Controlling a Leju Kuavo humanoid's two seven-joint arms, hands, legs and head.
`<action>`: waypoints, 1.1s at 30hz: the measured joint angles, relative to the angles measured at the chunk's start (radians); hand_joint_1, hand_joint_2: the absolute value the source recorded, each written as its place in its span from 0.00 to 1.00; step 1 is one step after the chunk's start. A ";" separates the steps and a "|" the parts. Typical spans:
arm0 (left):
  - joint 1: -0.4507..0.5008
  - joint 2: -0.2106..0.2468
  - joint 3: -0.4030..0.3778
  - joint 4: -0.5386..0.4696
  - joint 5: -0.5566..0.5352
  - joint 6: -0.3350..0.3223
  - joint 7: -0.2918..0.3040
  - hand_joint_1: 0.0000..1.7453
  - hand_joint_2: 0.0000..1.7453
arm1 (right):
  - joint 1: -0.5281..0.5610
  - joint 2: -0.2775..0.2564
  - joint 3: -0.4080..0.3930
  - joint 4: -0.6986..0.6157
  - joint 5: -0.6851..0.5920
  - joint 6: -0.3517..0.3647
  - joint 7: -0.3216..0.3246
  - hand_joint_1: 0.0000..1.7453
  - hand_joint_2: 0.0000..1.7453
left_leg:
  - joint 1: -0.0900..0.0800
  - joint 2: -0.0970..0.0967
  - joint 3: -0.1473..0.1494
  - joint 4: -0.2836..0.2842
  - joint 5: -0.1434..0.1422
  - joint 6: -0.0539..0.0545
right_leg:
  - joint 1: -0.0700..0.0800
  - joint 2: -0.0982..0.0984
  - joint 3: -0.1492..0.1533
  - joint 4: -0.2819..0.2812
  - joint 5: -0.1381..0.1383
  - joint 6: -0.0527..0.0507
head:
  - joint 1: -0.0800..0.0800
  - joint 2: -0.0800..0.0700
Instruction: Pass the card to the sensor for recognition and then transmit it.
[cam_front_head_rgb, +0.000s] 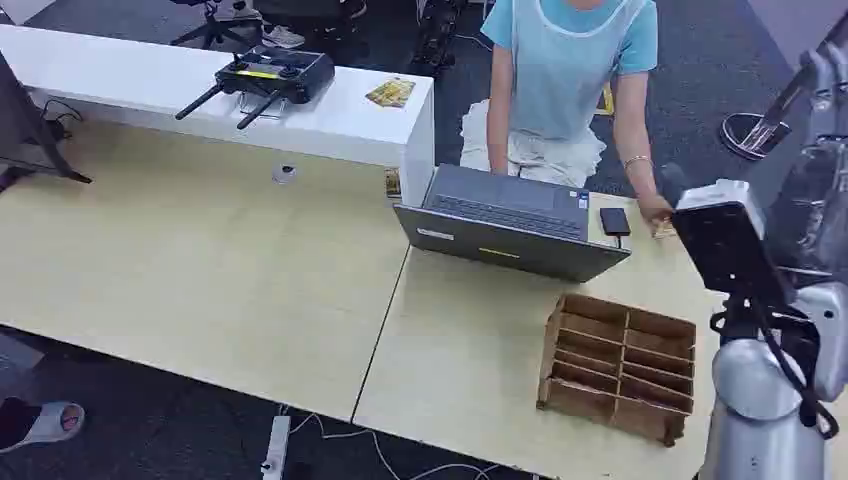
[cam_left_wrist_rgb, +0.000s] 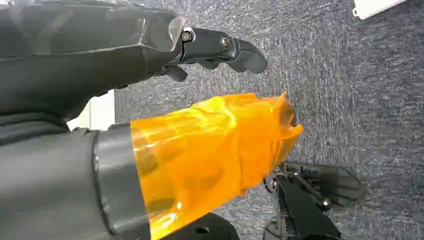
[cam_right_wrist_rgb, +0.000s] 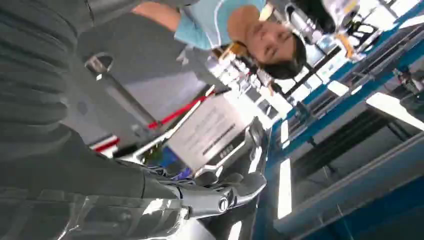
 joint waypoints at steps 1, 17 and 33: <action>0.000 0.000 -0.003 0.000 -0.005 -0.002 0.000 0.00 0.00 | -0.017 0.002 0.009 0.004 0.036 0.000 0.006 0.00 1.00 | 0.000 0.000 0.000 0.000 0.000 0.000 | 0.000 0.000 0.000 0.000 0.000 0.000 | 0.000 0.000; 0.000 0.001 -0.062 0.000 -0.068 -0.023 0.000 0.00 0.00 | -0.262 0.009 0.054 0.243 0.567 -0.031 0.150 0.00 1.00 | 0.000 0.000 0.000 0.000 0.001 0.000 | 0.000 0.000 0.000 0.000 0.001 0.000 | 0.000 0.000; 0.000 0.003 -0.074 0.000 -0.082 -0.024 0.001 0.00 0.00 | -0.427 0.017 0.042 0.578 0.626 0.025 0.232 0.00 1.00 | 0.000 0.000 0.000 0.000 0.001 0.000 | 0.000 0.000 0.000 0.000 0.001 0.000 | 0.000 0.000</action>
